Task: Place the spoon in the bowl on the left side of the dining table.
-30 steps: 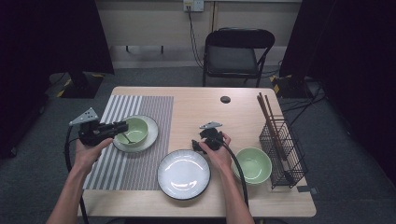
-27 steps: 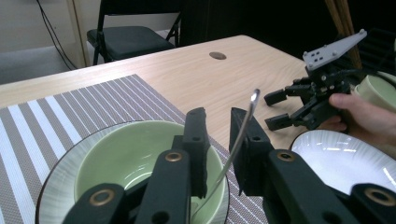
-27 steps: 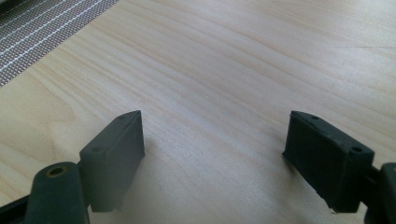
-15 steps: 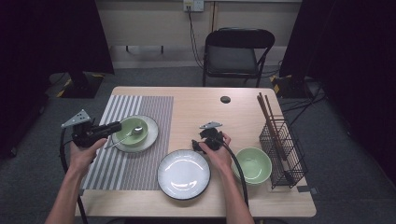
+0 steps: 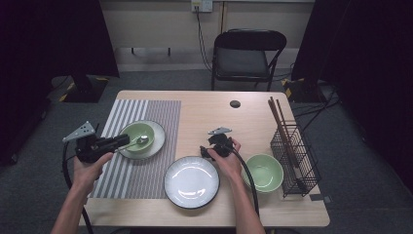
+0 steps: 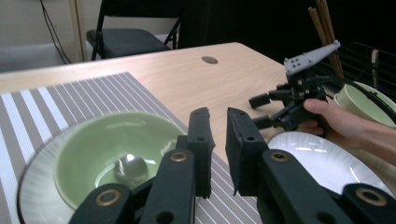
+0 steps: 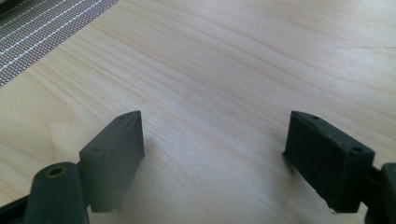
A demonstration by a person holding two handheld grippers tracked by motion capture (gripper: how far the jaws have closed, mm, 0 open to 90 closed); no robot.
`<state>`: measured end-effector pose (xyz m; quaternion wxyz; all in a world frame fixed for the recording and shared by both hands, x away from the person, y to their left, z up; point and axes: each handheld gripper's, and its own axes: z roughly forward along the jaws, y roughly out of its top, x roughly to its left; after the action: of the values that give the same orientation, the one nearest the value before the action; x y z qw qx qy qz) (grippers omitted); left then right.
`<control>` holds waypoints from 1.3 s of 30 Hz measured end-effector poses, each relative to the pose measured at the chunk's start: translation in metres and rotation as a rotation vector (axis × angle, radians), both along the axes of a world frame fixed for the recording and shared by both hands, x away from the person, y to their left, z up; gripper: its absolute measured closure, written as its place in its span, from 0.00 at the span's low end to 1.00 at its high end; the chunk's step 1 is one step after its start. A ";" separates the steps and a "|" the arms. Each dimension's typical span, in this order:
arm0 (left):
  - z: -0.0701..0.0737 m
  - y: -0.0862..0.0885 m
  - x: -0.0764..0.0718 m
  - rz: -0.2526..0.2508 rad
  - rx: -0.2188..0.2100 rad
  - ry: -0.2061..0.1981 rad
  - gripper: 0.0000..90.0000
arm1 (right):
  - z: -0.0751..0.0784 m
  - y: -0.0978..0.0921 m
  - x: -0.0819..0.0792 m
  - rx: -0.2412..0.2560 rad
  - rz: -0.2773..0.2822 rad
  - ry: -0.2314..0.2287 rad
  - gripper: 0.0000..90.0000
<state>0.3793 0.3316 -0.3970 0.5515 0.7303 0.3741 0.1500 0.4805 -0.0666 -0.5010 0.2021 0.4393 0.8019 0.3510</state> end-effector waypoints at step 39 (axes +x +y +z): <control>-0.047 0.023 0.004 0.086 0.084 0.081 0.81 | 0.000 0.000 0.000 0.000 0.000 0.000 0.21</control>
<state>0.3834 0.3543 -0.4437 0.4979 0.7414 0.4207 0.1593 0.4805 -0.0665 -0.5010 0.2021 0.4392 0.8019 0.3510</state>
